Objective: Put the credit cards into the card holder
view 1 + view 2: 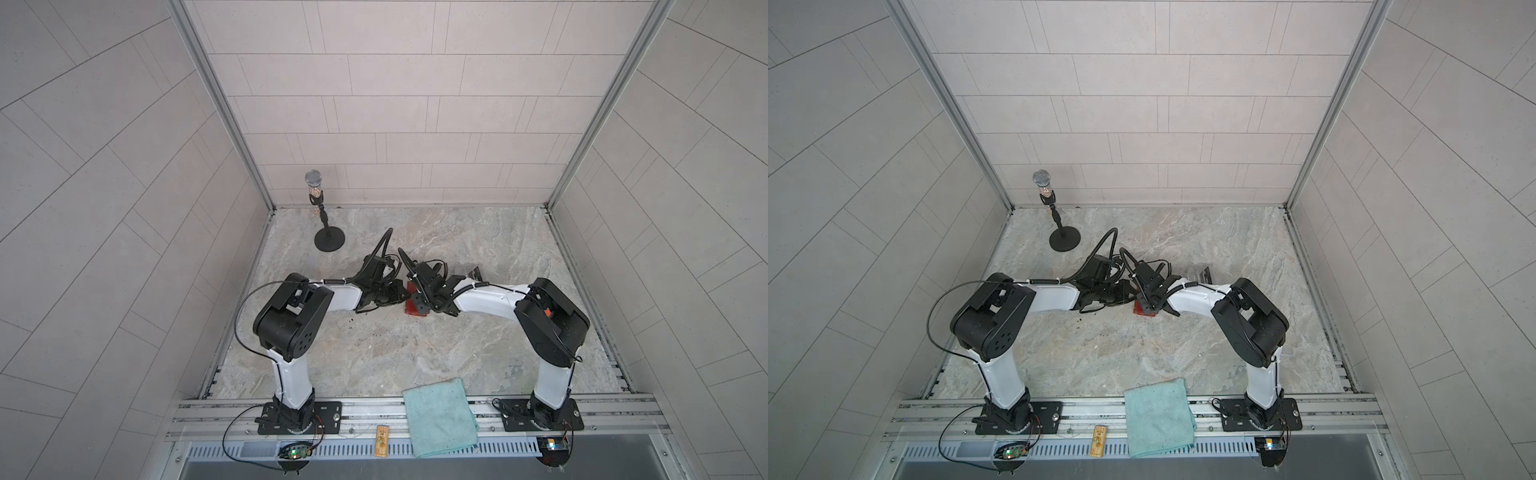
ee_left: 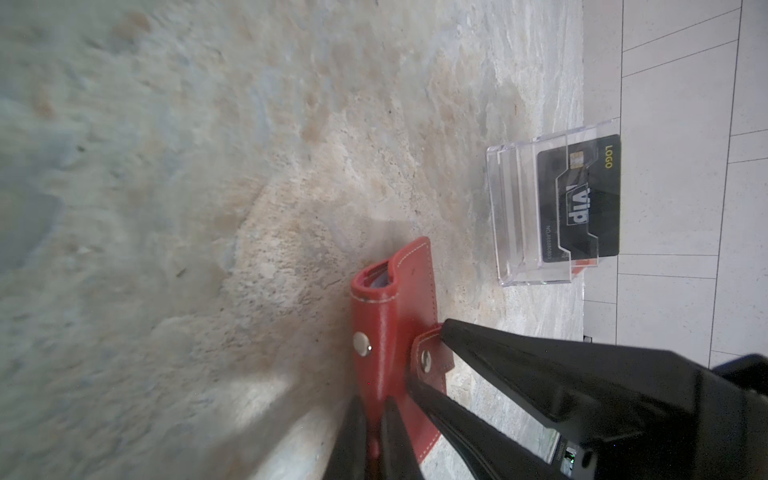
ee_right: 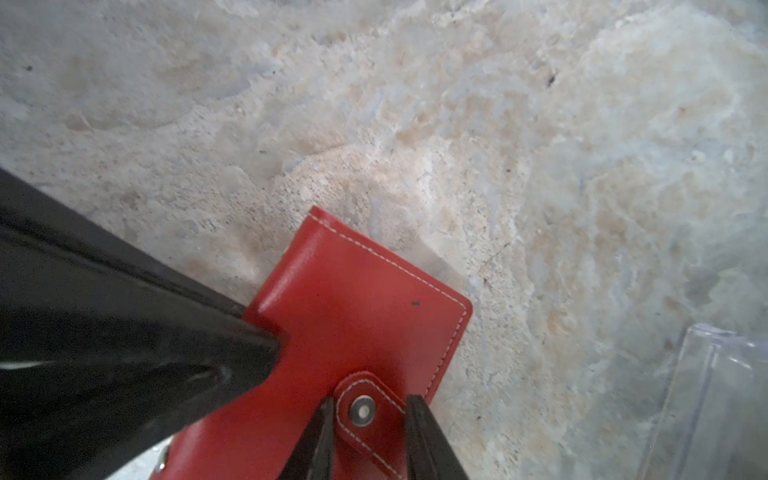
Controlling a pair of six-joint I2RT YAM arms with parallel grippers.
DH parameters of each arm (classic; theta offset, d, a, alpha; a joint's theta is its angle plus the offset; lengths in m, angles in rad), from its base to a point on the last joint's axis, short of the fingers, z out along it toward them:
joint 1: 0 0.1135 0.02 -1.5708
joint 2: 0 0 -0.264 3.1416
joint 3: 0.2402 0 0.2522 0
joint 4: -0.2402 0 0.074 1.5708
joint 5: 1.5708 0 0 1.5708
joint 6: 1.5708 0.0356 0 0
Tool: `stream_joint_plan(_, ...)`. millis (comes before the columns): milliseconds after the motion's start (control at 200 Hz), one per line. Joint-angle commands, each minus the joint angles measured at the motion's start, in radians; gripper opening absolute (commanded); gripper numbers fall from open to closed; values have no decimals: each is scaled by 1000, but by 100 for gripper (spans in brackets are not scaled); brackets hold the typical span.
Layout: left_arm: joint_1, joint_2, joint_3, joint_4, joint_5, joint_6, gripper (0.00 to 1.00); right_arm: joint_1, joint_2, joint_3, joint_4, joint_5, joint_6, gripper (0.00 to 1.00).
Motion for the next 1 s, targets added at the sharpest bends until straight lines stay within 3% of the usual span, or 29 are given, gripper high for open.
stream_joint_plan(0, -9, 5, 15, -51, 9, 23, 9, -10, 28, -1, -60, 96, -1, 25)
stream_joint_plan(140, -9, -1, 16, -74, -24, 30, 8, -10, 18, -7, -61, 114, 7, 15)
stream_joint_plan(440, -9, -27, 18, -139, -99, 59, 8, -26, -82, -66, -16, 121, 52, 4)
stream_joint_plan(726, -8, -28, 18, -157, -111, 60, 9, -62, -147, -106, 12, 64, 84, 1)
stream_joint_plan(996, -9, -53, -2, -90, -52, 59, 29, -81, -235, -150, 63, -20, 103, 0)
